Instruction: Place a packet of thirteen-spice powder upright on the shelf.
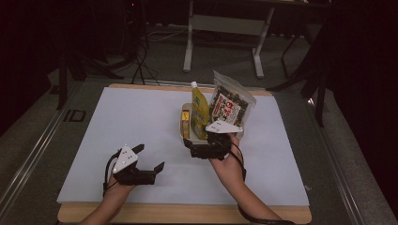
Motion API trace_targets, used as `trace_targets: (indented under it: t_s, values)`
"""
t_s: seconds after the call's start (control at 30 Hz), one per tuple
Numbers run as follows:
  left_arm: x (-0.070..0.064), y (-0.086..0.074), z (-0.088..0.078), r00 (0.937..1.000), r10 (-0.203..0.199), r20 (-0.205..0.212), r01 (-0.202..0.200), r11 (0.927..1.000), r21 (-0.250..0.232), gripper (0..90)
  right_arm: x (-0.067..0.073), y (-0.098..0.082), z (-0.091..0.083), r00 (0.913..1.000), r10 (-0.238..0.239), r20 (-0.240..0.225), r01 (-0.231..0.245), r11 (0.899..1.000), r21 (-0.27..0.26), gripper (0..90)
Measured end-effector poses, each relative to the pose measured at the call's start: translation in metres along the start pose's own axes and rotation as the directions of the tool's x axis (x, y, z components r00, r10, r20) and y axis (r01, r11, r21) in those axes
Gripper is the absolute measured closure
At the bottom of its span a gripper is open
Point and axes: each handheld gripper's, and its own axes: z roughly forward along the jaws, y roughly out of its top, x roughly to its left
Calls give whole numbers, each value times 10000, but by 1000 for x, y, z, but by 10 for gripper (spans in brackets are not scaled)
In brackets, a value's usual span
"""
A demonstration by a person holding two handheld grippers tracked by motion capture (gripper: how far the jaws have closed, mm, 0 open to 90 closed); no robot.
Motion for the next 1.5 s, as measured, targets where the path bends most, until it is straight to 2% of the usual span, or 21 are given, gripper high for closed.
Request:
trace_targets:
  t_s: [0.4,0.67,0.8,1.07,1.3,1.5]
  values:
    - [-1,0,0,9999,65,77,-65,10000,26,25,-11,-23,-35,9984,-369,428,372,9993,-81,139]
    - [0,-1,-1,9999,105,78,-106,9999,63,25,-15,-31,-46,9970,-457,629,461,9989,-56,139]
    - [-1,-1,-1,9999,112,128,-113,9999,60,25,-17,-42,-52,9959,-569,710,553,9982,239,139]
    - [-1,-2,0,9997,157,172,-159,9998,107,25,-21,-56,-61,9917,-825,984,786,9960,430,138]
    - [-1,-3,0,9996,127,233,-130,9998,116,24,-27,-65,-76,9888,-766,1281,719,9966,408,142]
    - [-1,-4,1,9996,122,253,-126,9998,178,25,-36,-73,-84,9881,-721,1361,636,9958,661,141]
